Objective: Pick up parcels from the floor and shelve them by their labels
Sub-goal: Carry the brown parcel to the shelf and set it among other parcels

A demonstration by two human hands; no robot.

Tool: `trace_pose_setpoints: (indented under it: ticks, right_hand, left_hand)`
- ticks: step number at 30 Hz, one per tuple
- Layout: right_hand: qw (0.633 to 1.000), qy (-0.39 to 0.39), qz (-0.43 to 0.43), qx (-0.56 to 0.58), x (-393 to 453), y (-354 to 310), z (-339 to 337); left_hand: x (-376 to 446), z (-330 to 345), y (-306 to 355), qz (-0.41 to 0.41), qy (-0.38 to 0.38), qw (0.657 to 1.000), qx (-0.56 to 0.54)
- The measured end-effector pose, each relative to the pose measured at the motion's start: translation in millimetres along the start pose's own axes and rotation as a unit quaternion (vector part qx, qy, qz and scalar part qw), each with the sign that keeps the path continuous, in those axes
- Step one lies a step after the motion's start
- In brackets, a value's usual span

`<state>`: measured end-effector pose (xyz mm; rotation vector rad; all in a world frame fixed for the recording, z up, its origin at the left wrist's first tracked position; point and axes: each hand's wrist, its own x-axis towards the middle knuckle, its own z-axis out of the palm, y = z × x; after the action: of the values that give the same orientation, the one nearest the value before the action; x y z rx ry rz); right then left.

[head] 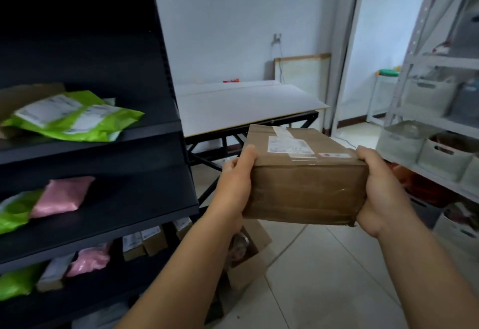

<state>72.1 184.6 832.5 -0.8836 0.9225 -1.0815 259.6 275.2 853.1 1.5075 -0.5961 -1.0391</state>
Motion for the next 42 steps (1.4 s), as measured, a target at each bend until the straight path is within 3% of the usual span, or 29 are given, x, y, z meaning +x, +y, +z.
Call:
trace_pose_setpoints:
  ticks: [13,24,31,37,42]
  right_hand:
    - [0.991,-0.135,0.002,0.005,-48,-13,100]
    - [0.974,-0.226,-0.003,0.009,-114,13,212]
    - [0.966,-0.248,-0.077,0.005,-176,27,277]
    - [0.953,-0.253,-0.166,-0.018,-215,38,317]
    - [0.943,-0.290,-0.164,-0.005,-230,59,351]
  left_hand:
    - [-67,-79,38,0.076,0.145,0.984,-0.067]
    - [-128,-200,49,0.120,0.216,0.964,-0.100]
    - [-171,-286,47,0.128,0.226,0.955,-0.143]
    - [-195,-339,39,0.168,0.169,0.956,-0.172]
    - [-205,-379,37,0.196,0.178,0.951,-0.158]
